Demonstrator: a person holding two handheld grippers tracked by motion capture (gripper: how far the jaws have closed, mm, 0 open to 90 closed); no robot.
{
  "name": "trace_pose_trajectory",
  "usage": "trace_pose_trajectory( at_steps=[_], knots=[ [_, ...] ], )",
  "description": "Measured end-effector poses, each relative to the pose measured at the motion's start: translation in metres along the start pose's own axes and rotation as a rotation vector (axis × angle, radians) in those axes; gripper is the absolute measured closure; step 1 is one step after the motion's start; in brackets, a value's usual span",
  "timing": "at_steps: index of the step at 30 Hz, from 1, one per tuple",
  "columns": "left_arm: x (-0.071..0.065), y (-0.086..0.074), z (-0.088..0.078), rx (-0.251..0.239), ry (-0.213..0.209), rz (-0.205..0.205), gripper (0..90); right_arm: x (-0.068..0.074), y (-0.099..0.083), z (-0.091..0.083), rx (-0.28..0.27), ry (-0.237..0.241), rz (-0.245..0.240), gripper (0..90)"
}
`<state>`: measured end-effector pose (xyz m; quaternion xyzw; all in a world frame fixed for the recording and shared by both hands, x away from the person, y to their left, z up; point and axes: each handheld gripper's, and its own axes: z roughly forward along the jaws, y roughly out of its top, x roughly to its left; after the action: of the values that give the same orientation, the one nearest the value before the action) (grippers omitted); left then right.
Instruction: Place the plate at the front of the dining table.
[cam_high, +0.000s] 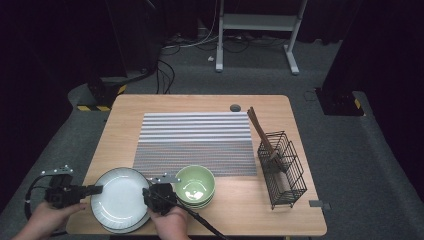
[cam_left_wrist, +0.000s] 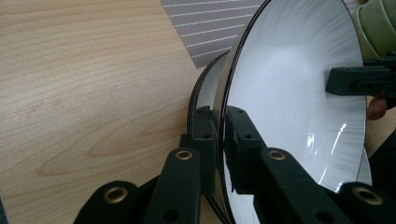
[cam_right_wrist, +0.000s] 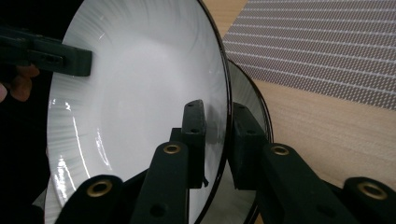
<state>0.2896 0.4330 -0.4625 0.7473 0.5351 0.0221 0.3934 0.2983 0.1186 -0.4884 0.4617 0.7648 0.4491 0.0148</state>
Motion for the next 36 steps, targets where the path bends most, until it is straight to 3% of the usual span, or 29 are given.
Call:
trace_pose_trajectory(
  at_steps=[10,24,36],
  knots=[
    [-0.005,0.001,-0.001,-0.015,0.026,0.034,82.2,0.003,0.002,-0.008,-0.041,0.009,0.002,81.8],
    [-0.016,0.010,-0.014,-0.097,0.038,0.096,82.3,0.009,0.010,-0.018,-0.079,-0.005,-0.011,81.5],
    [-0.027,0.019,-0.031,-0.166,0.046,0.136,82.1,0.021,0.021,-0.036,-0.123,-0.015,-0.055,81.6]
  ],
)
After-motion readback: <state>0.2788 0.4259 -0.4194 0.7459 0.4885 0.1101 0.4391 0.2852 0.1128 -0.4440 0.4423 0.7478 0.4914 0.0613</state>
